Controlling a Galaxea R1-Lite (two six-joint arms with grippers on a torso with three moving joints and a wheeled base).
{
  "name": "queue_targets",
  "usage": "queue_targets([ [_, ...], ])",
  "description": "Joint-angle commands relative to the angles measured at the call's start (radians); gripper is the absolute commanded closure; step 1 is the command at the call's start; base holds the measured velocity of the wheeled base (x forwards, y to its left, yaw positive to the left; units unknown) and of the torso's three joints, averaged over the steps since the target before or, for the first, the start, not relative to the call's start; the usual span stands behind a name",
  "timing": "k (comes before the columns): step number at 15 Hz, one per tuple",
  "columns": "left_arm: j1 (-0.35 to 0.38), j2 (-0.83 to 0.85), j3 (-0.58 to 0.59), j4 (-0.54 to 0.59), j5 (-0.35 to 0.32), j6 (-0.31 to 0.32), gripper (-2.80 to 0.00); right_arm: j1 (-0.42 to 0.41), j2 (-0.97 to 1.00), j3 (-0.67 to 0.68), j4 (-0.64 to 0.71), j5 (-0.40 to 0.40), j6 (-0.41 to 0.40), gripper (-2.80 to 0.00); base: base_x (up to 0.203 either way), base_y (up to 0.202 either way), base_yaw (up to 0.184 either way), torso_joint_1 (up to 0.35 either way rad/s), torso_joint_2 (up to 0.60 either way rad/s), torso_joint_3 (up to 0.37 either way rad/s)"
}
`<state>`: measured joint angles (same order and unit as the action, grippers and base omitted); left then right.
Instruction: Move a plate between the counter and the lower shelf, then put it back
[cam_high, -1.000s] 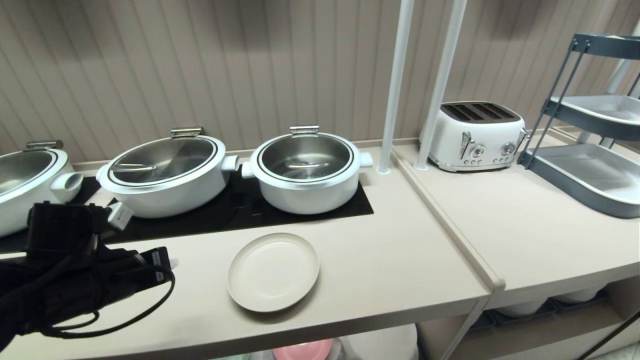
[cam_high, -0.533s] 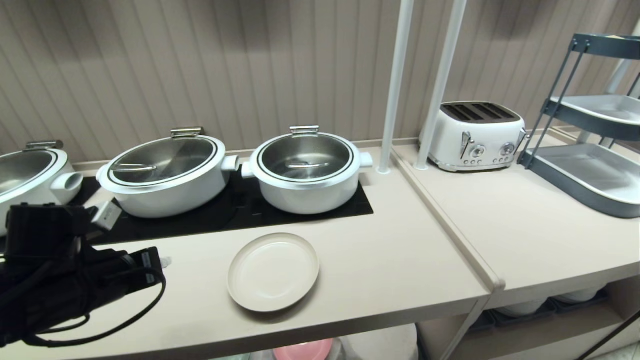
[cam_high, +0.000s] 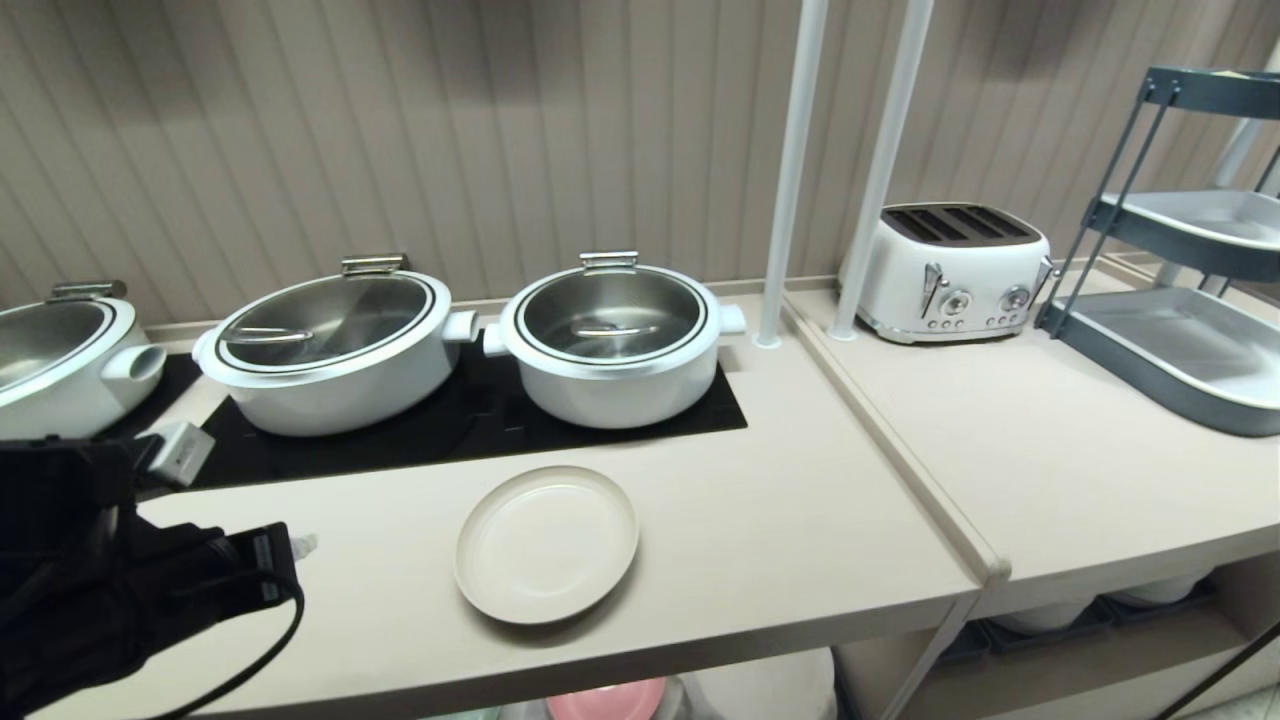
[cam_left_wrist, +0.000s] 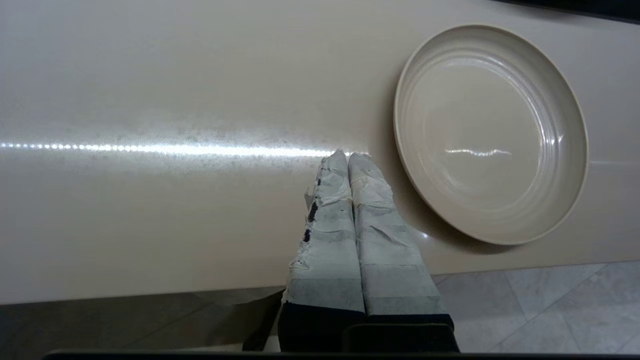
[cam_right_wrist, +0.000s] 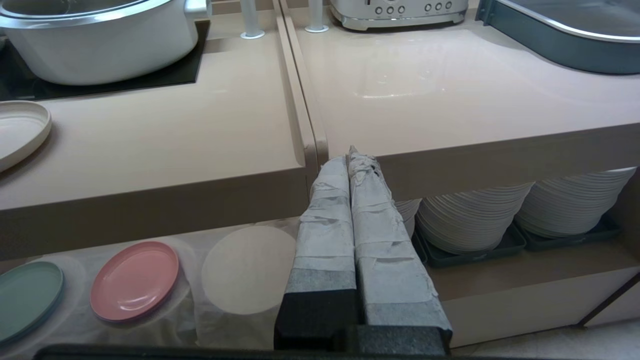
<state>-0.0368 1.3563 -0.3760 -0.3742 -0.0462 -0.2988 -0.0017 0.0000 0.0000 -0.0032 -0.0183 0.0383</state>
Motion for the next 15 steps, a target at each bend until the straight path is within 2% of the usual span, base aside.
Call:
queue_targets([
  [1,0.0,-0.068,0.059,-0.023,-0.002,0.009,0.0,0.0,0.0,0.0,-0.001,0.0,0.0,0.0,0.0,0.0,0.0,0.0,0.0,0.0],
  [4,0.001,-0.173,0.173,-0.082,-0.003,0.097,0.0,0.0,0.0,0.0,0.0,-0.002,0.0,0.0,0.0,0.0,0.0,0.0,0.0,0.0],
  [8,0.001,-0.312,0.303,-0.104,-0.006,0.197,0.0,0.0,0.0,0.0,-0.001,0.0,0.0,0.0,0.0,0.0,0.0,0.0,0.0,0.0],
  [11,0.001,-0.427,0.367,-0.097,-0.005,0.238,0.0,0.0,0.0,0.0,0.0,-0.002,0.0,0.0,0.0,0.0,0.0,0.0,0.0,0.0],
  [15,0.002,-0.556,0.376,-0.077,-0.005,0.287,0.0,0.0,0.0,0.0,-0.001,0.0,0.0,0.0,0.0,0.0,0.0,0.0,0.0,0.0],
])
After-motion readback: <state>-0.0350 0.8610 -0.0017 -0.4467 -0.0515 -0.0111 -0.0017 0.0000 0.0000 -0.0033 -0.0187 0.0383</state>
